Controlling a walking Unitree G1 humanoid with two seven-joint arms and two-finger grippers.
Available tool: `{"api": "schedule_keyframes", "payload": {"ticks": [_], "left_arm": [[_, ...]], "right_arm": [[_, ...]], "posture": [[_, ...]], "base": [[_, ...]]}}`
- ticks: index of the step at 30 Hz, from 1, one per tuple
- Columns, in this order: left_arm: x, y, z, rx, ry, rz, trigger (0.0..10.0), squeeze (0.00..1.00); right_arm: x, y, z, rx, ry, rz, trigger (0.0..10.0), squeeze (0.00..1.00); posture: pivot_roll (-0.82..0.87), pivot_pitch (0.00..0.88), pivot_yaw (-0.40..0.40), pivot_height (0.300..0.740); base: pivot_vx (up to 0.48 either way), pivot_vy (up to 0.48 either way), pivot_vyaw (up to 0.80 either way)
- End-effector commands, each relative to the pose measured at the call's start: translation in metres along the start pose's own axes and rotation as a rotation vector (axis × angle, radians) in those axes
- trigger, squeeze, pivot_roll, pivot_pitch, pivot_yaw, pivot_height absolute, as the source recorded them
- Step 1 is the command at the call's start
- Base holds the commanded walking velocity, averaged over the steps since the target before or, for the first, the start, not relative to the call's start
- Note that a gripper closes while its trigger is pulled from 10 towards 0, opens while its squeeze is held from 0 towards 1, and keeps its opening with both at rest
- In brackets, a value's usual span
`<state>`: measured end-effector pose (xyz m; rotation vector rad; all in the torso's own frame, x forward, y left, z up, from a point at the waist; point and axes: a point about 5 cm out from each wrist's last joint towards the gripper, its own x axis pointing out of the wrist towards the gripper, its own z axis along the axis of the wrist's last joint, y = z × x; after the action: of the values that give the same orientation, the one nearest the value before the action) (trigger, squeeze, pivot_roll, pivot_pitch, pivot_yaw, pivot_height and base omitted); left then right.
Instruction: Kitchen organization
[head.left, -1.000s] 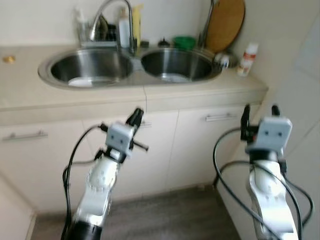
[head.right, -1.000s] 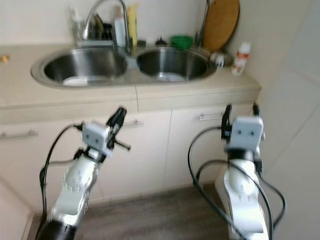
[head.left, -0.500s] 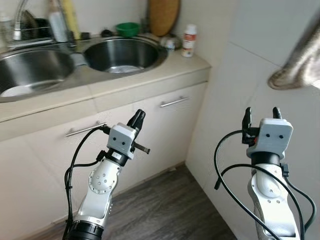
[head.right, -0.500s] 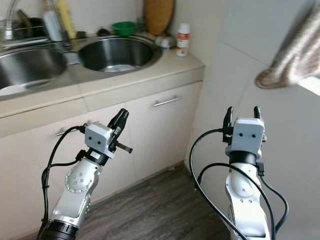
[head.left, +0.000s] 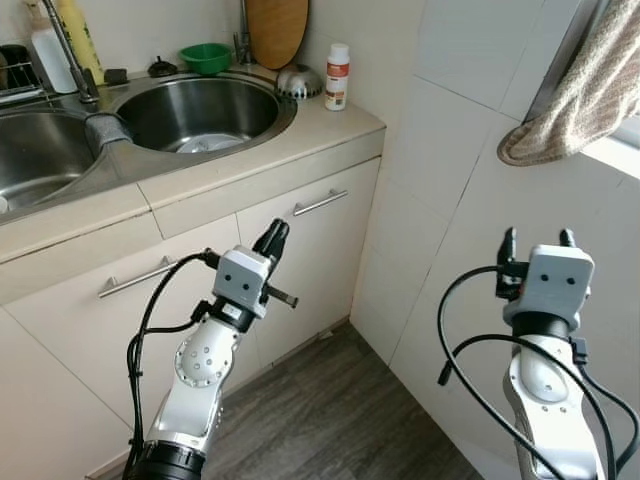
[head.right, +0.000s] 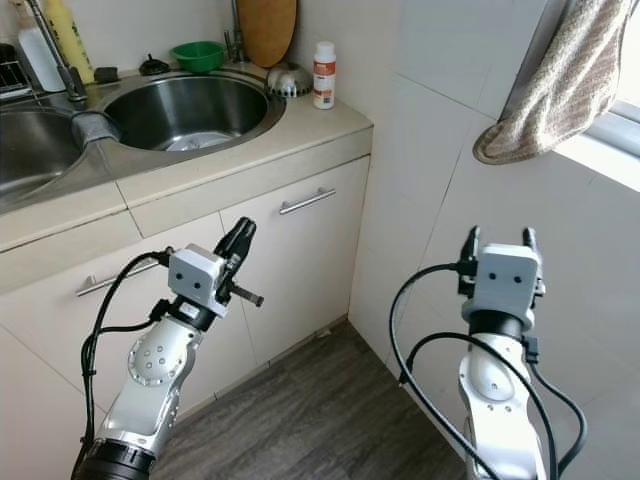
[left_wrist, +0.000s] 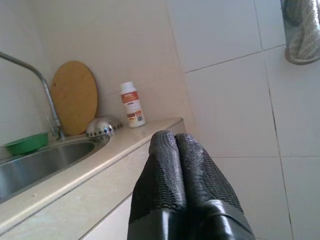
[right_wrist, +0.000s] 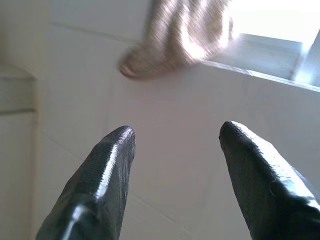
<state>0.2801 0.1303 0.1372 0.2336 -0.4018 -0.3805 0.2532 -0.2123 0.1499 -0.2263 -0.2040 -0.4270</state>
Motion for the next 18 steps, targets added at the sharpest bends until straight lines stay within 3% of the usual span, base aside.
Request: {"api": "schedule_keyframes", "payload": {"ticks": [1,18], "left_arm": [[0.0015,-0.0032,-0.0010,0.010,0.013,-0.022,10.0,0.00],[0.0007,-0.0043,-0.0009,0.010,0.010,-0.025,10.0,0.00]], "right_arm": [[0.0003,-0.0072,-0.0067,-0.013,0.044,-0.053,10.0,0.00],[0.0019,-0.0118,-0.0108,0.004,0.091,-0.106,10.0,0.00]], "posture": [[0.10,0.000,-0.050,0.740],[0.10,0.000,-0.053,0.740]], "base": [[0.000,0.000,-0.80],[0.000,0.000,-0.80]]}}
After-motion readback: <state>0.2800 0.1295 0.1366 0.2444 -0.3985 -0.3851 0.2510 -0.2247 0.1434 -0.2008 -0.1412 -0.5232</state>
